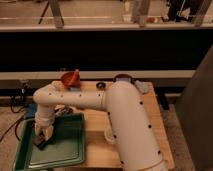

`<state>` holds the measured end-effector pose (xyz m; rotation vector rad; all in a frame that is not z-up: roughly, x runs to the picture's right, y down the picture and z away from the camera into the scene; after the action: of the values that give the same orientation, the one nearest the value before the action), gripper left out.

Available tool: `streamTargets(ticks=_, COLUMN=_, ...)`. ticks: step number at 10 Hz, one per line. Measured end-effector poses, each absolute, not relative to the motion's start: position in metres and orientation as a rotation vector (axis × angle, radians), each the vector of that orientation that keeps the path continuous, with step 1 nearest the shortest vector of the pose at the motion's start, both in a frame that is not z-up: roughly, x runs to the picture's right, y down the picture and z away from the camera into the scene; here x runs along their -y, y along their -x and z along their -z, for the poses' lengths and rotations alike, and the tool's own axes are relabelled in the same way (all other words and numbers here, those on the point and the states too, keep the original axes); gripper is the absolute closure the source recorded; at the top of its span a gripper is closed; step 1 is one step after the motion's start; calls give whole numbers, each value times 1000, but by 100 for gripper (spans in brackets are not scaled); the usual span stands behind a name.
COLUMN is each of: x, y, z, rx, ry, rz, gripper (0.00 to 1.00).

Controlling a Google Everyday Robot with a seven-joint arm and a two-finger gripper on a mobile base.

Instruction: Wipe tray with eraser

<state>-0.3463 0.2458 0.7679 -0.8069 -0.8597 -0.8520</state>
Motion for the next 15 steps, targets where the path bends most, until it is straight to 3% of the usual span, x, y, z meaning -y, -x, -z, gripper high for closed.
streamTargets(ticks=10, x=-229, y=275, z=-795, rx=794, ry=797, rz=652, gripper=100)
streamTargets(ticks=15, x=-245, y=236, z=-779, rx=766, ry=803, rz=591, gripper=100)
